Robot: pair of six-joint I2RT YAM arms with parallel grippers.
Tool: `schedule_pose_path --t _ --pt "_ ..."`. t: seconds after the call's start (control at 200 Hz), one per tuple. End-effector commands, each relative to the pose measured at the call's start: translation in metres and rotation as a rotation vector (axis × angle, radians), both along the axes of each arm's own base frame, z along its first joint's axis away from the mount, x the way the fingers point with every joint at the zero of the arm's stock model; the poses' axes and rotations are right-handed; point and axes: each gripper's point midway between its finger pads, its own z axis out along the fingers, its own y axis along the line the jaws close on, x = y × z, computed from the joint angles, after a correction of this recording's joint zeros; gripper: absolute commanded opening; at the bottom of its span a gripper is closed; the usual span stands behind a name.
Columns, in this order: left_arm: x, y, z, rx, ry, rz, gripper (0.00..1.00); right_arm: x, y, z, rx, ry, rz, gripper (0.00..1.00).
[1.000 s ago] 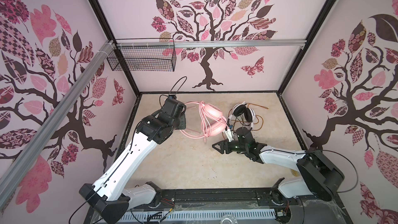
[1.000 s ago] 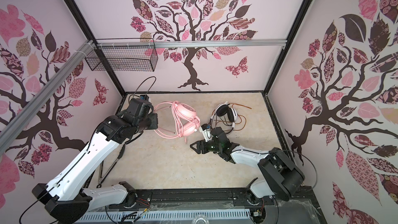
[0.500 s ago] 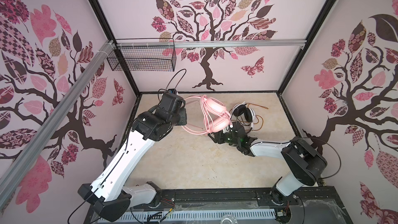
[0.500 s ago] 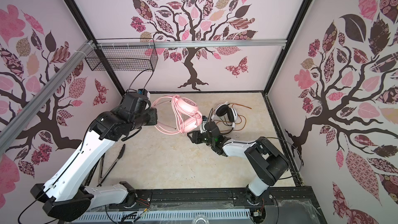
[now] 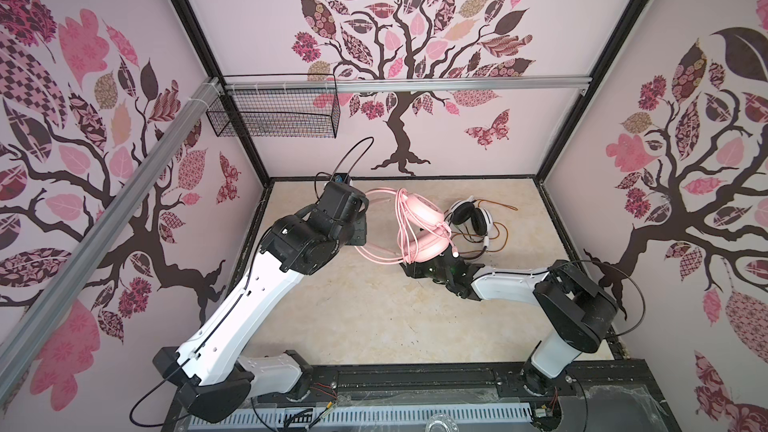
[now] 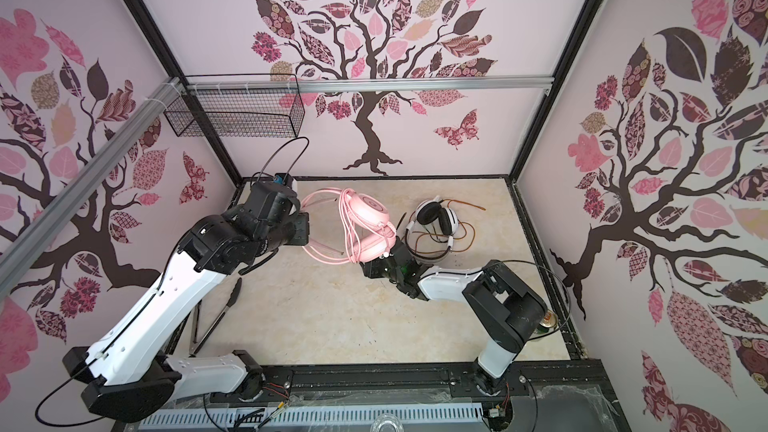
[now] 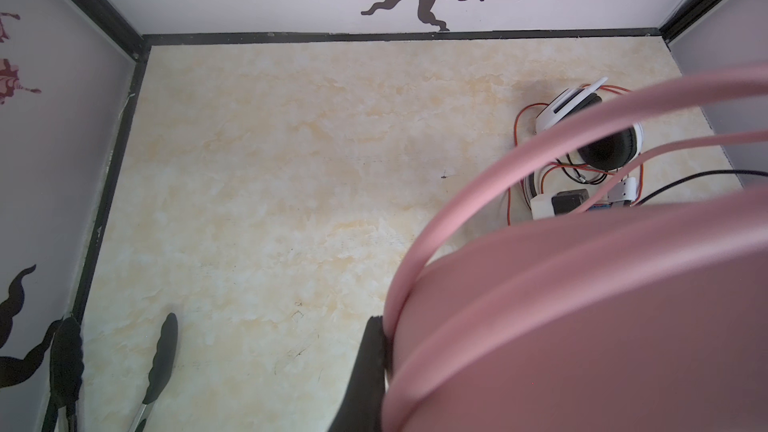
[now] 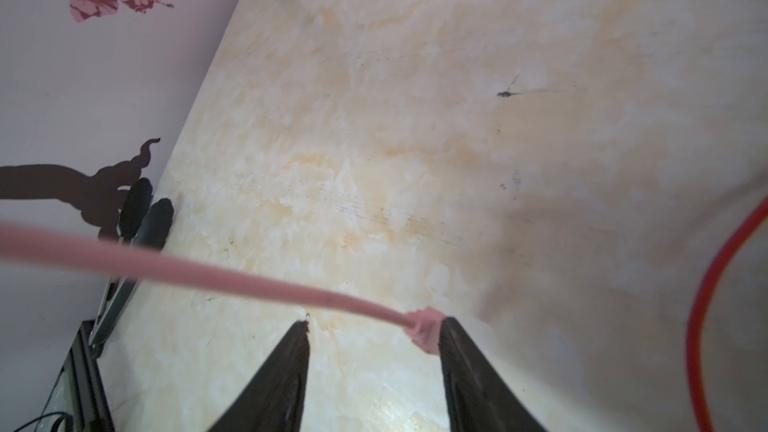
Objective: Wrap the headphones
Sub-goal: 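Grasp the pink cable near its plug with the right gripper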
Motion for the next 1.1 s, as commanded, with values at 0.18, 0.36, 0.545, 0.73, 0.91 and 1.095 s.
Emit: schedule_pose_path --t 0.18,0.36,0.545,0.73,0.91,1.095 --pt "-0.003 -0.006 0.046 -0.132 -0.103 0.004 0.0 0.01 0.002 -0.01 -0.035 0.007 -0.057 0.41" --pt "-0.006 -0.006 0.05 -0.139 -0.106 -0.002 0.0 0.01 0.012 -0.011 -0.035 0.002 -0.042 0.4" --pt "-0.008 -0.005 0.054 -0.147 -0.107 -0.007 0.0 0.014 0.008 -0.005 -0.08 -0.059 -0.078 0.36" --pt "-0.011 -0.005 0.056 -0.156 -0.108 -0.011 0.0 0.015 0.008 -0.002 -0.096 -0.073 -0.085 0.32" --pt "-0.012 -0.003 0.055 -0.145 -0.104 -0.007 0.0 0.011 0.007 -0.004 -0.104 -0.077 -0.089 0.16" --pt "-0.01 0.008 0.057 -0.12 -0.124 0.041 0.0 0.0 0.003 -0.004 -0.117 -0.076 -0.064 0.0"
